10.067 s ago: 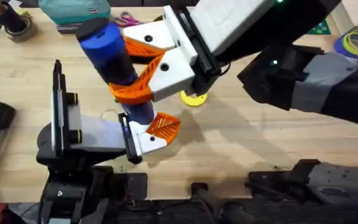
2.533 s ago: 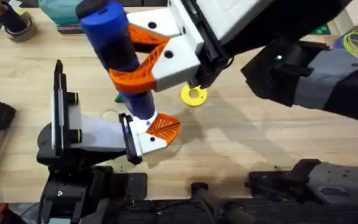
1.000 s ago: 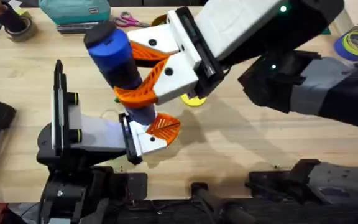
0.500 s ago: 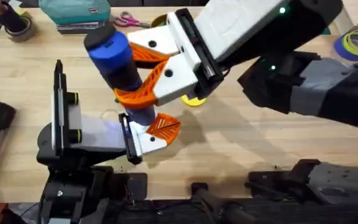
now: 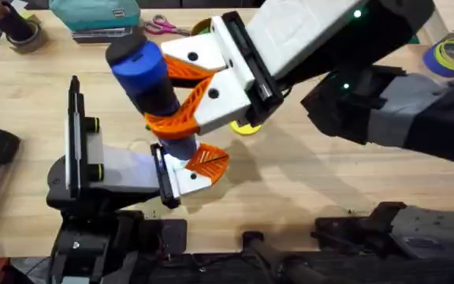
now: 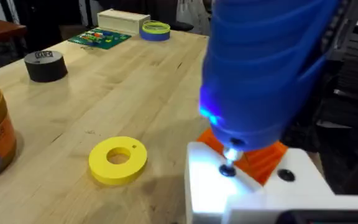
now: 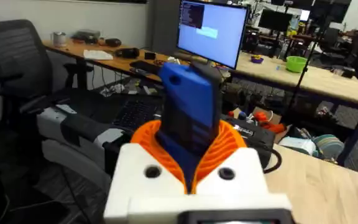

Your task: Pick up the gripper from the table and insert it into the empty holder that is missing its gripper. Then pick up a screw, insert it into the mounting hole, and use the screwdriver to tighten it. Finally, clean up the table by picking up the vegetable and placing it into the bucket.

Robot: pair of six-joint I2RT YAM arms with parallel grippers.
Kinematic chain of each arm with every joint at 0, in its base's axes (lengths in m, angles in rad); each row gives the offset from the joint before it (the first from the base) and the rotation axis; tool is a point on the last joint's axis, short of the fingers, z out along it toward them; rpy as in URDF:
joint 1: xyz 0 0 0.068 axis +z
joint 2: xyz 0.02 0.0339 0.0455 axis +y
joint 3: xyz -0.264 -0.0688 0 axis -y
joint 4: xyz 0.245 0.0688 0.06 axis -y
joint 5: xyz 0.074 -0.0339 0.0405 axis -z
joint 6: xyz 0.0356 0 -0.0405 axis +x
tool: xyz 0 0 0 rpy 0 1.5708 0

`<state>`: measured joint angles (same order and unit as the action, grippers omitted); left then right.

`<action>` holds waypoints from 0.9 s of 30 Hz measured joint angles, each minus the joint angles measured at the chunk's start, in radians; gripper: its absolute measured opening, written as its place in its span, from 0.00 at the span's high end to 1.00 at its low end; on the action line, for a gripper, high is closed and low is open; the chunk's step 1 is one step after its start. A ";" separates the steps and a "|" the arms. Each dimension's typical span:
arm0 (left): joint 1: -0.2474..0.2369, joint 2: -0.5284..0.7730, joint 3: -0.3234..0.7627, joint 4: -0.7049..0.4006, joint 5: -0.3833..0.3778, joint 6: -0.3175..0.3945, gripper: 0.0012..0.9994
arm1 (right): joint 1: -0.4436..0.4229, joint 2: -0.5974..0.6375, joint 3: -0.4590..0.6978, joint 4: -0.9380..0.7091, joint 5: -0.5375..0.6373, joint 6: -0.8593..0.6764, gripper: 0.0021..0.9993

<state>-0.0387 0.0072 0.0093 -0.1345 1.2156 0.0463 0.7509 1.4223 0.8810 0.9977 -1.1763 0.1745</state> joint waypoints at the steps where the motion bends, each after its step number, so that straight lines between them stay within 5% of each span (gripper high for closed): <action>1: 0.000 0.000 0.000 0.000 0.000 0.000 0.99 | 0.000 0.000 0.000 0.000 0.000 0.000 0.98; 27: 0.000 0.000 0.000 0.000 -0.001 0.000 0.99 | 0.001 0.021 0.000 0.008 0.000 -0.003 0.98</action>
<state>-0.0387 0.0071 0.0093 -0.1345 1.2148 0.0460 0.7517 1.4429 0.8810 1.0061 -1.1759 0.1719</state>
